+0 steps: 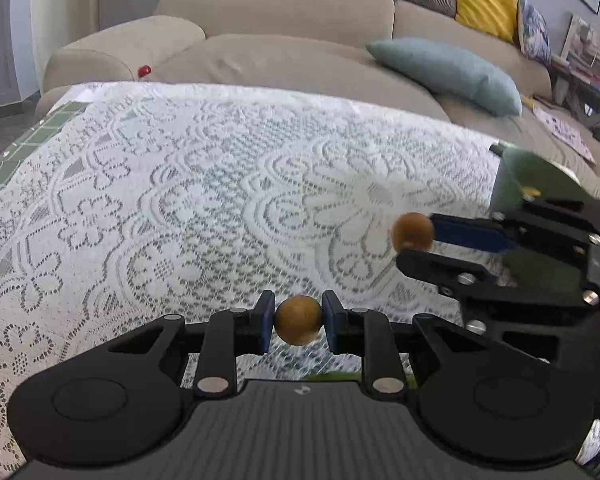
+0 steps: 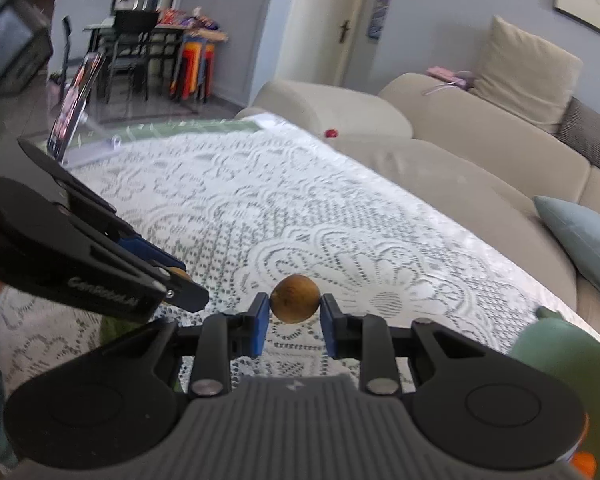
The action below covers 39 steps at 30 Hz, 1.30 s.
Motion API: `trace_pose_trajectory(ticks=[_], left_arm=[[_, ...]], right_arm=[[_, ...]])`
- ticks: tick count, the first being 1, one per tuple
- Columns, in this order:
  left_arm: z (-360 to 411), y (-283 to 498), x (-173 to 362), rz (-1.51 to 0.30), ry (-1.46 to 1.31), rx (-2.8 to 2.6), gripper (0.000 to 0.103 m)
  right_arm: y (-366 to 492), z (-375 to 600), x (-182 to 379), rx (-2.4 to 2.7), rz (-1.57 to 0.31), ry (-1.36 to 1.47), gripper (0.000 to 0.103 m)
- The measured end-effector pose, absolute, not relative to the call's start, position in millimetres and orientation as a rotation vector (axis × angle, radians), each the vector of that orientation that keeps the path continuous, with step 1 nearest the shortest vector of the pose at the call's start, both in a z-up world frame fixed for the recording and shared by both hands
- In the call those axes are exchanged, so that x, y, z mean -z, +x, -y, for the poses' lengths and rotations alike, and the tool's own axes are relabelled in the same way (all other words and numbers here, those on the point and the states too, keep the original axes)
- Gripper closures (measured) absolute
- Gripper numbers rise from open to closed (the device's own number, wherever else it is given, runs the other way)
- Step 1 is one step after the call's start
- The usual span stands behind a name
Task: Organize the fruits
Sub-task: 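Carry both kiwis over the green colander and lower them inside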
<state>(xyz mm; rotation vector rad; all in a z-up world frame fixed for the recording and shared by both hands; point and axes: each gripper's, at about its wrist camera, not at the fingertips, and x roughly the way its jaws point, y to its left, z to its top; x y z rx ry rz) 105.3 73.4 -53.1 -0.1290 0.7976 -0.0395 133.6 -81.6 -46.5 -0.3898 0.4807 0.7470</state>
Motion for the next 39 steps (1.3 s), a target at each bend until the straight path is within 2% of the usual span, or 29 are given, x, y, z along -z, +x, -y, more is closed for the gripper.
trace_pose_trajectory(ticks=[11, 21, 39], left_arm=[[-44, 105, 10, -0.664, -0.12, 0.048, 0.075], [21, 121, -20, -0.589, -0.044, 0.14, 0.075], [94, 168, -3, -0.641, -0.028, 0.302, 0.075]], right_arm=[[118, 136, 10, -0.621, -0.395, -0.267, 0.079], [122, 187, -5, -0.457, -0.362, -0.22, 0.079], [154, 238, 12, -0.315, -0.512, -0.121, 0.079]])
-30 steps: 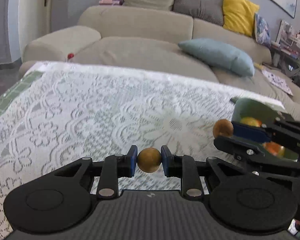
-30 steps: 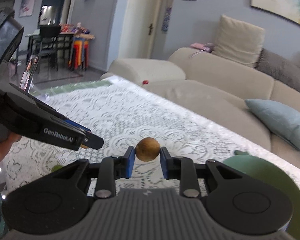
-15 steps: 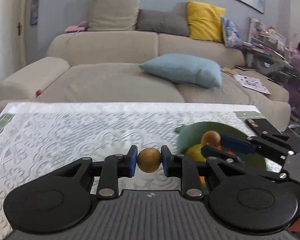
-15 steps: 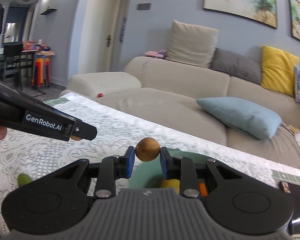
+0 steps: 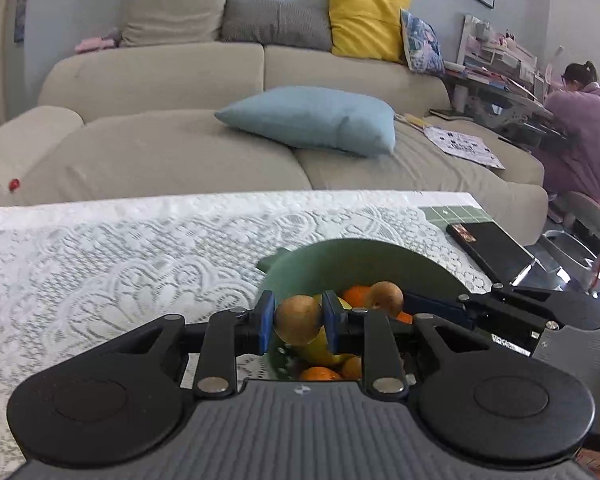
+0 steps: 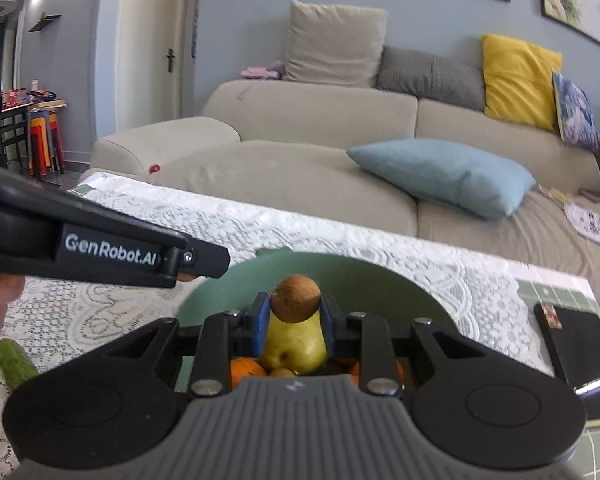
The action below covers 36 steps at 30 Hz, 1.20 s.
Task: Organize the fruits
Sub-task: 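Carry both kiwis over the green colander and lower them inside, then open both tools and withdraw them toward the cucumber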
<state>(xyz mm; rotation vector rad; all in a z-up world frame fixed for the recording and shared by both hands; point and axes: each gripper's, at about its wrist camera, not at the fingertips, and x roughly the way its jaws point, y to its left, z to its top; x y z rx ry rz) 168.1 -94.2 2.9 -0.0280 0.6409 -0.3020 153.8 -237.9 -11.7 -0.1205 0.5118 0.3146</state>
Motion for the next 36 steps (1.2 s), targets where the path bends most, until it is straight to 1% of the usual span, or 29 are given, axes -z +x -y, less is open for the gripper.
trace_pose_trajectory(ticks=[9, 18, 27, 29, 31, 32, 33, 36], left_arm=[[103, 187, 17, -0.707, -0.059, 0.341, 0.075], [107, 191, 30, -0.766, -0.04, 0.317, 0.075], [111, 189, 33, -0.751, -0.017, 0.311, 0.075], [111, 189, 33, -0.751, -0.018, 0.312, 0.072], [112, 189, 34, -0.751, -0.019, 0.314, 0.069], [112, 189, 34, -0.749, -0.021, 0.316, 0.068], [112, 188, 34, -0.747, -0.023, 0.319, 0.065], [111, 187, 32, -0.739, -0.027, 0.32, 0.061]], right_arm=[[174, 247, 29, -0.286, -0.599, -0.087, 0.079], [182, 239, 40, -0.273, -0.633, -0.136, 0.079], [183, 234, 44, -0.27, -0.642, -0.173, 0.079], [183, 234, 44, -0.271, -0.639, -0.174, 0.079], [182, 233, 44, -0.27, -0.637, -0.174, 0.076], [182, 233, 44, -0.268, -0.636, -0.173, 0.067], [181, 233, 44, -0.267, -0.633, -0.172, 0.065], [179, 233, 42, -0.265, -0.626, -0.17, 0.064]])
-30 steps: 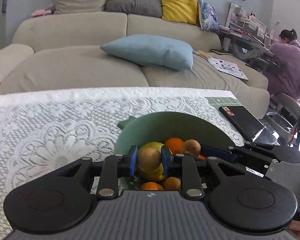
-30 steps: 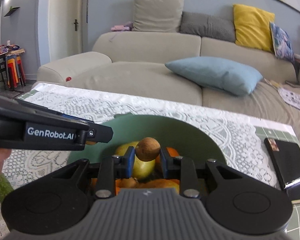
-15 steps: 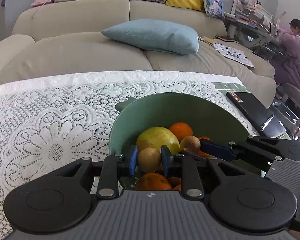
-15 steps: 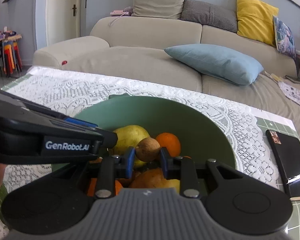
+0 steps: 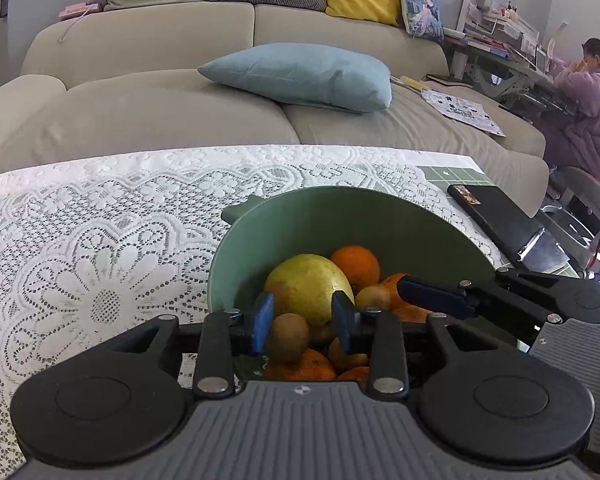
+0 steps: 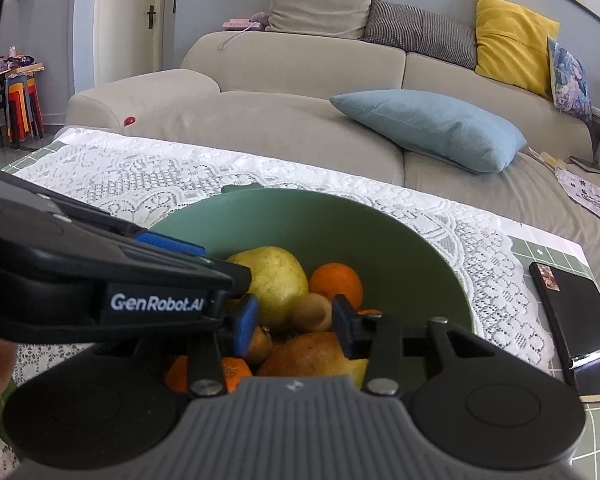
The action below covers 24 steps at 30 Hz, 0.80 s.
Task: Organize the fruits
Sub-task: 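Open both tools and withdraw them toward the cucumber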
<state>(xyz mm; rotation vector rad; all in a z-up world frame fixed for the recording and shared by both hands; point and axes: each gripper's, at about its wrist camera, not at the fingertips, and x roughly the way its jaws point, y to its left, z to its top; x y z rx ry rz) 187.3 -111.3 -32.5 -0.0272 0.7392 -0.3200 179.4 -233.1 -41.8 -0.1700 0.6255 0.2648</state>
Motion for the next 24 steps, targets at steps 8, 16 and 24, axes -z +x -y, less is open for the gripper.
trace_pose_trajectory(ticks=[8, 16, 24], left_arm=[[97, 171, 15, -0.681, -0.064, 0.295, 0.046], [67, 142, -5, -0.61, -0.05, 0.225, 0.038], [26, 105, -17, -0.549, -0.036, 0.132, 0.025]], right_arm=[[169, 236, 30, -0.242, -0.554, -0.132, 0.046], [151, 232, 15, -0.312, -0.472, -0.003, 0.03], [130, 209, 9, -0.422, -0.438, 0.063, 0.023]])
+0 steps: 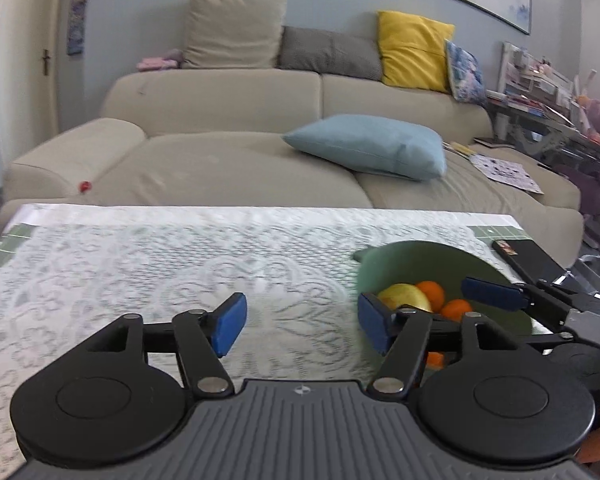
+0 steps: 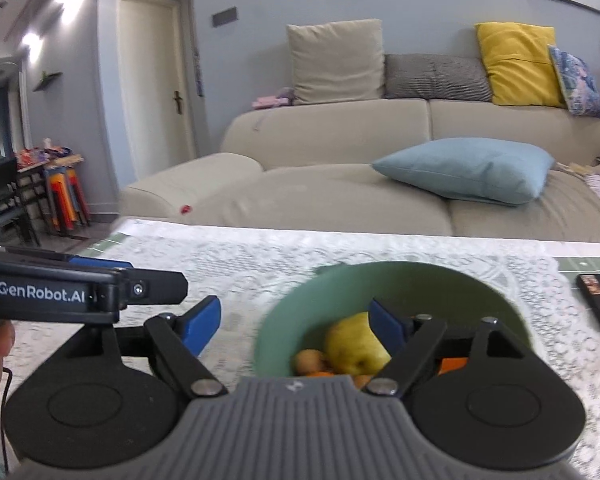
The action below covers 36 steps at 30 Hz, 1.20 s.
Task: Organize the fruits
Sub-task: 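Open both tools and withdraw them toward the cucumber, then grasp the green cucumber at one end with the left tool while the right tool grasps the other end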
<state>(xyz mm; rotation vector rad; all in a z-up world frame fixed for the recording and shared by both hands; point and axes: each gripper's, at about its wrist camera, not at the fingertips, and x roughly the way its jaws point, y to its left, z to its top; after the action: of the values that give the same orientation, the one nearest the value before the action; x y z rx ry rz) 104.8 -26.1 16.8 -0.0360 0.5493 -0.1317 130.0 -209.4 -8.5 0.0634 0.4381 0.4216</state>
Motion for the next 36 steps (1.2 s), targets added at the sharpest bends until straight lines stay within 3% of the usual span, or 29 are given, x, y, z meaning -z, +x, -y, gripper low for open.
trace_pose_trajectory(ticks=[6, 36], left_arm=[[-5, 81, -13, -0.546, -0.044, 0.081, 0.016], [-45, 24, 65, -0.765, 0.077, 0.126, 0.015]], right_arm=[[104, 189, 14, -0.495, -0.439, 0.089, 0.02], [47, 146, 77, -0.569, -0.665, 0.024, 0.02]])
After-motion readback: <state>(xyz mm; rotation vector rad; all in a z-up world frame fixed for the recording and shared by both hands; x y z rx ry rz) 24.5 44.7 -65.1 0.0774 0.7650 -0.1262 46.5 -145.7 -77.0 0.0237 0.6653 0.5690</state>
